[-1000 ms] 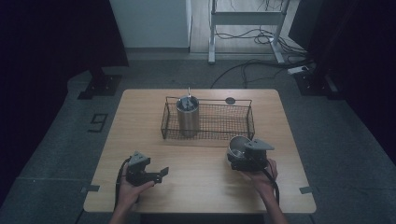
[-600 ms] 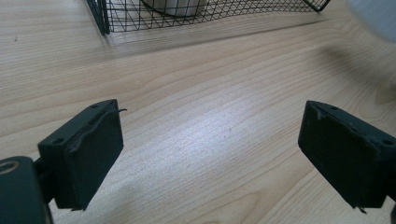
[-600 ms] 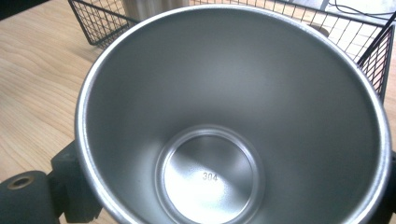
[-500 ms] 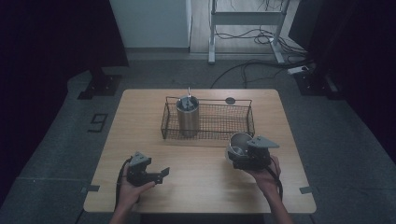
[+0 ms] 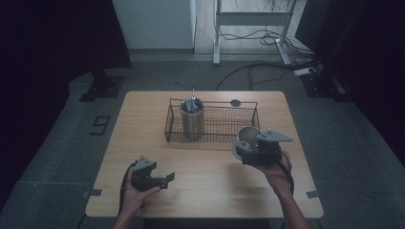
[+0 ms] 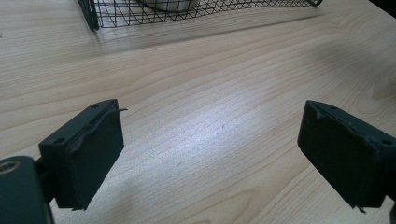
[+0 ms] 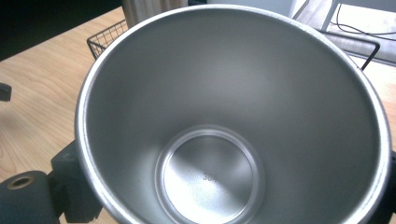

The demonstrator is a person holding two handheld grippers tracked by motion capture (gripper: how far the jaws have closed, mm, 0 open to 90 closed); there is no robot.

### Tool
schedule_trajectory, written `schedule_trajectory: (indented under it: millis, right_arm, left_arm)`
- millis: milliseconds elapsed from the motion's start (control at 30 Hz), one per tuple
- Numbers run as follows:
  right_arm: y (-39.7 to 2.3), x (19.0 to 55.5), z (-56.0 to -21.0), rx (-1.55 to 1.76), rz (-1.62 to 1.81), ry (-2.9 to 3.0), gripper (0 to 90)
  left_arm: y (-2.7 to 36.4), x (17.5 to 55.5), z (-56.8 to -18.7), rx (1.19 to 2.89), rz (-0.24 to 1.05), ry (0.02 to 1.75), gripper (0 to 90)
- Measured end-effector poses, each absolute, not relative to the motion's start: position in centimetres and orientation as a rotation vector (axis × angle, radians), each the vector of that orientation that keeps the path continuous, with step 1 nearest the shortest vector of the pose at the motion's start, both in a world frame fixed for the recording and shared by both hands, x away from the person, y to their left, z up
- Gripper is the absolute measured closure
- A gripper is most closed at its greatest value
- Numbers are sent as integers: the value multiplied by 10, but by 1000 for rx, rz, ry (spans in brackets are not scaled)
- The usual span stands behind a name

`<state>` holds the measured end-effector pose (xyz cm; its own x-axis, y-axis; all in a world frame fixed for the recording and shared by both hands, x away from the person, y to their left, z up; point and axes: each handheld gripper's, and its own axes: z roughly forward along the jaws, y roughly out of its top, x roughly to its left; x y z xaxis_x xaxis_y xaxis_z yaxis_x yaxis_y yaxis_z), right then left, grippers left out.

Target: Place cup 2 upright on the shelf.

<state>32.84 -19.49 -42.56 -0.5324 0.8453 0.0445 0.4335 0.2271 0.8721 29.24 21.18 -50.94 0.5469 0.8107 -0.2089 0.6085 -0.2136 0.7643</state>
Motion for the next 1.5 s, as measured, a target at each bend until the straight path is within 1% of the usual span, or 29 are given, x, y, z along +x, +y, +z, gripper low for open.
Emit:
schedule_trajectory:
  millis: [567, 1500]
  right_arm:
    - [-198, 346, -408, 1189, 1257, 2046, 78]
    - [-191, 380, -397, 1188, 1232, 2062, 78]
  left_arm:
    - [209, 292, -512, 1938, 279, 1147, 71]
    - [210, 291, -511, 1933, 263, 1145, 72]
